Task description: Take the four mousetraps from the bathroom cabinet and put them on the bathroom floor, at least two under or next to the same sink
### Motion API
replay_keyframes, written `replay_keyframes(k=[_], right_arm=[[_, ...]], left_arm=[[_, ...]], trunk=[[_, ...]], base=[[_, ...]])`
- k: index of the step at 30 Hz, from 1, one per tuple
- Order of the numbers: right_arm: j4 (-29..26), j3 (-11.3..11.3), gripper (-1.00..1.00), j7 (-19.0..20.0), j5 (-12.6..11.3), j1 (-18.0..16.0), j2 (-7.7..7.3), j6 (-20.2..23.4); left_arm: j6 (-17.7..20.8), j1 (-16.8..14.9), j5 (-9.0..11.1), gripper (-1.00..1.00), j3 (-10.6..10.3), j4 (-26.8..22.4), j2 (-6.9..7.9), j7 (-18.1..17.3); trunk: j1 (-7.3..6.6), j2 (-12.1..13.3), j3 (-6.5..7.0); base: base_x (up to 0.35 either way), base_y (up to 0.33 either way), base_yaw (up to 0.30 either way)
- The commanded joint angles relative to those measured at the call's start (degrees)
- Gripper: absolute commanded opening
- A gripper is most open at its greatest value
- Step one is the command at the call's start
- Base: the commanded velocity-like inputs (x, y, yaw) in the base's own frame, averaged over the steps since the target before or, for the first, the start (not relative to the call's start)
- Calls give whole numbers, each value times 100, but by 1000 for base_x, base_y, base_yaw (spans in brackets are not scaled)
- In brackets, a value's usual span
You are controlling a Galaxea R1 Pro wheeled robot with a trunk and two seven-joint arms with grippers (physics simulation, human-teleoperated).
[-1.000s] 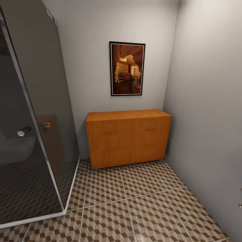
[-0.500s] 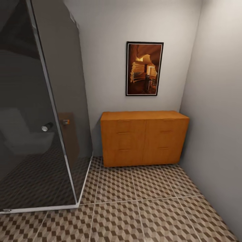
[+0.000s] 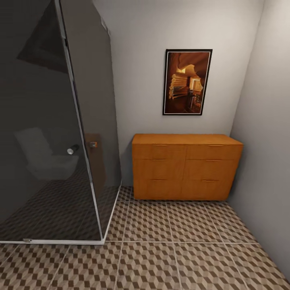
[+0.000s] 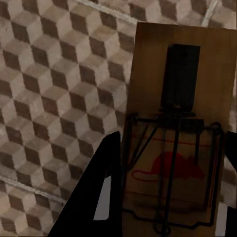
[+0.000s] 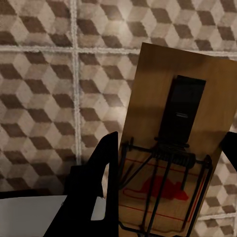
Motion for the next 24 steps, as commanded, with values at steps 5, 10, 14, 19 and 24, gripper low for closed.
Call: replay_keyframes(k=[5,10,14,19,24], right_arm=[[4,53,-100,46,-63,-5,0,31],[4,53,-100,22,-63,-5,-1,25],[4,53,-100,6,-63,-5,-1,10],[4,49,-100,3,-63,-5,-4,5],[4,53,-100,2,-63,-5,-2,-1]], left_arm=[[-561,-1,-76,-100,51,-2,3,5],[-633,-2,-84,-100,19,10,-54,-1],[-641,-1,-78,-100,16,15,-148,-2],[-643,-1,-77,-100,17,11,-168,-2],[-644,-1,-67,-100,9,10,-171,-2]], trunk=[[-1,-3,-6],[-1,-3,-6],[-1,-3,-6],[-1,-3,-6],[-1,-3,-6]], base=[[0,0,8],[0,0,23],[0,0,193],[0,0,256],[0,0,270]])
